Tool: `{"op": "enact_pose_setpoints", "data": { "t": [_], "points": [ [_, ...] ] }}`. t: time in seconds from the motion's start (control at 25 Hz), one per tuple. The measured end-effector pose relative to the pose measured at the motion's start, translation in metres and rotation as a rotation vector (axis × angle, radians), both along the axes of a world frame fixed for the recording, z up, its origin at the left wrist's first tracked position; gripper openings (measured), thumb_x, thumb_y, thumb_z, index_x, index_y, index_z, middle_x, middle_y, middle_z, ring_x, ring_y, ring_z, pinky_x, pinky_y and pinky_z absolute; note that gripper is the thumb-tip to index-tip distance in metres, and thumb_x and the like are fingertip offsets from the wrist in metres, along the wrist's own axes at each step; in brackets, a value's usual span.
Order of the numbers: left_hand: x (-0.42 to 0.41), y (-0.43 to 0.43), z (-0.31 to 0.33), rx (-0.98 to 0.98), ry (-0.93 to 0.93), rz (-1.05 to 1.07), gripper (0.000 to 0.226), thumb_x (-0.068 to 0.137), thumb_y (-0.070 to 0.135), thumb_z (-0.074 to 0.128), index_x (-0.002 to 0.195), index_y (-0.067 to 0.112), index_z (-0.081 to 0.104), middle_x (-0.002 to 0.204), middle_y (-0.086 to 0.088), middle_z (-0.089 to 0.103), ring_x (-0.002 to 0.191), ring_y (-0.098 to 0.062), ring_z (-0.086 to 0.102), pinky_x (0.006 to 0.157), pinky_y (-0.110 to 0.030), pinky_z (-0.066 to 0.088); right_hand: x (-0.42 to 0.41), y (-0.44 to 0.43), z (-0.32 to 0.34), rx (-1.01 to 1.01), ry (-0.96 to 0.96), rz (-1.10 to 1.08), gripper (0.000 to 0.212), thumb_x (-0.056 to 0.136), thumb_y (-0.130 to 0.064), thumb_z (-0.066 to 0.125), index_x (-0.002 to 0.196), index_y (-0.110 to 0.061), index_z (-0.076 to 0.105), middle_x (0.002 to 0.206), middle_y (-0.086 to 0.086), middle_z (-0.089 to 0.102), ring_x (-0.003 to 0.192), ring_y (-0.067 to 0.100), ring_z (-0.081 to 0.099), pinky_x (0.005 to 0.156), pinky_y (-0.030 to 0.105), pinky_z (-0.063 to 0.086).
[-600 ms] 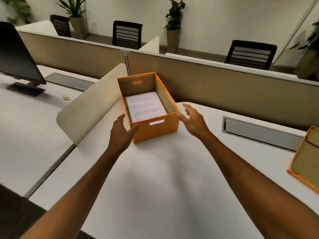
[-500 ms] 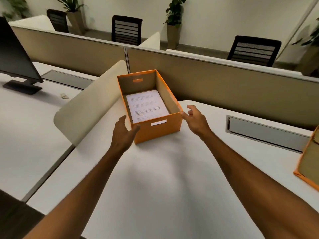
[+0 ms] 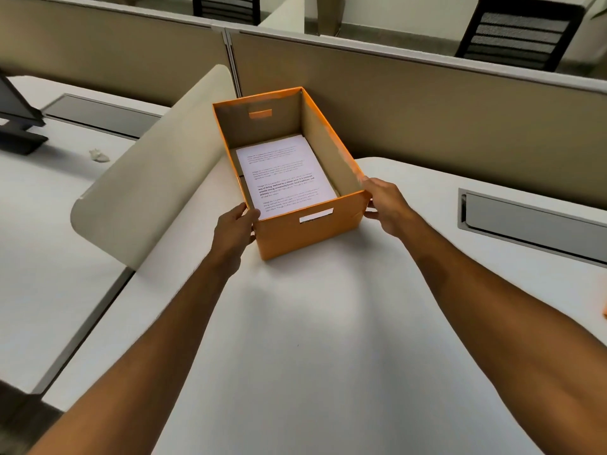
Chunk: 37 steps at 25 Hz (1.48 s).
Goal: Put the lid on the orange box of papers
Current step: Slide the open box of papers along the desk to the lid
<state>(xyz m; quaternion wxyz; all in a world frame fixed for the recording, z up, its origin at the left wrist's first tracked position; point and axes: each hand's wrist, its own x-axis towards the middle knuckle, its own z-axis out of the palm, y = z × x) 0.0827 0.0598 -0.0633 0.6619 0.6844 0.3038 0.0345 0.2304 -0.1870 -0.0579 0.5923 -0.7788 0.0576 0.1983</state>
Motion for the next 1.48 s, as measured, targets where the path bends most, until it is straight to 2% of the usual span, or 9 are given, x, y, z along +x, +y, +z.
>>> {"op": "enact_pose_setpoints", "data": {
  "t": [0.2, 0.36, 0.48, 0.64, 0.72, 0.96, 1.12, 1.32, 1.48],
  "points": [
    [-0.004, 0.002, 0.003, -0.028, -0.038, -0.030, 0.034, 0.089, 0.019, 0.058, 0.122, 0.018, 0.067, 0.110, 0.003, 0.075, 0.092, -0.019, 0.070, 0.072, -0.026, 0.056, -0.003, -0.005, 0.003, 0.037, 0.004, -0.064, 0.034, 0.101, -0.037, 0.047, 0.116, -0.011, 0.062, 0.092, 0.002, 0.060, 0.092, 0.020, 0.059, 0.081, 0.044, 0.051],
    [-0.012, -0.006, 0.005, -0.039, -0.042, -0.059, 0.044, 0.091, 0.019, 0.060, 0.134, 0.016, 0.058, 0.118, 0.001, 0.072, 0.098, -0.021, 0.070, 0.084, -0.033, 0.058, -0.015, -0.019, 0.008, 0.040, -0.017, -0.063, 0.032, 0.101, -0.035, 0.046, 0.116, -0.011, 0.061, 0.091, 0.000, 0.059, 0.088, 0.018, 0.058, 0.080, 0.044, 0.050],
    [-0.021, -0.023, 0.014, -0.030, -0.068, -0.090, 0.041, 0.090, 0.017, 0.061, 0.131, 0.016, 0.061, 0.113, 0.003, 0.074, 0.097, -0.019, 0.071, 0.084, -0.034, 0.058, -0.032, -0.043, 0.018, 0.055, -0.049, -0.061, 0.031, 0.101, -0.034, 0.047, 0.114, -0.011, 0.063, 0.088, 0.001, 0.059, 0.087, 0.019, 0.059, 0.077, 0.042, 0.051],
    [-0.041, -0.053, 0.030, -0.017, -0.123, -0.133, 0.029, 0.088, 0.015, 0.061, 0.114, 0.025, 0.070, 0.100, 0.009, 0.077, 0.086, -0.010, 0.073, 0.066, -0.020, 0.057, -0.062, -0.084, 0.030, 0.070, -0.088, -0.065, 0.027, 0.101, -0.034, 0.047, 0.110, -0.013, 0.063, 0.086, -0.001, 0.061, 0.082, 0.019, 0.061, 0.069, 0.037, 0.052],
    [-0.056, -0.074, 0.038, -0.007, -0.142, -0.174, 0.027, 0.088, 0.013, 0.059, 0.106, 0.029, 0.072, 0.098, 0.010, 0.078, 0.082, -0.008, 0.072, 0.064, -0.019, 0.057, -0.081, -0.110, 0.035, 0.072, -0.084, -0.070, 0.027, 0.101, -0.035, 0.047, 0.112, -0.014, 0.061, 0.089, -0.001, 0.062, 0.085, 0.020, 0.062, 0.070, 0.038, 0.052],
    [-0.107, -0.140, 0.050, 0.020, -0.163, -0.294, 0.031, 0.092, 0.010, 0.053, 0.115, 0.022, 0.070, 0.098, -0.001, 0.073, 0.081, -0.016, 0.063, 0.080, -0.032, 0.057, -0.155, -0.190, 0.046, 0.164, -0.019, -0.132, 0.032, 0.098, -0.044, 0.048, 0.116, -0.017, 0.051, 0.106, -0.001, 0.059, 0.103, 0.024, 0.058, 0.082, 0.059, 0.047],
    [-0.153, -0.192, 0.057, 0.024, -0.173, -0.375, 0.032, 0.093, 0.013, 0.055, 0.102, 0.036, 0.074, 0.099, -0.004, 0.072, 0.088, -0.020, 0.062, 0.086, -0.035, 0.057, -0.216, -0.251, 0.048, 0.169, -0.011, -0.163, 0.034, 0.099, -0.044, 0.047, 0.126, -0.024, 0.049, 0.129, 0.004, 0.057, 0.115, 0.031, 0.056, 0.086, 0.064, 0.048],
    [-0.200, -0.248, 0.058, 0.022, -0.173, -0.452, 0.031, 0.092, 0.018, 0.057, 0.099, 0.043, 0.074, 0.108, -0.005, 0.075, 0.096, -0.021, 0.065, 0.088, -0.036, 0.056, -0.285, -0.317, 0.047, 0.200, -0.028, -0.216, 0.037, 0.100, -0.038, 0.046, 0.136, -0.030, 0.050, 0.123, -0.006, 0.056, 0.112, 0.025, 0.052, 0.078, 0.061, 0.046],
    [-0.222, -0.284, 0.050, 0.022, -0.144, -0.536, 0.030, 0.094, 0.017, 0.057, 0.117, 0.032, 0.069, 0.111, -0.007, 0.074, 0.099, -0.020, 0.065, 0.092, -0.039, 0.055, -0.334, -0.360, 0.040, 0.235, -0.010, -0.284, 0.034, 0.101, -0.035, 0.048, 0.134, -0.030, 0.055, 0.115, -0.009, 0.064, 0.108, 0.021, 0.059, 0.075, 0.058, 0.051]
  ]
}}
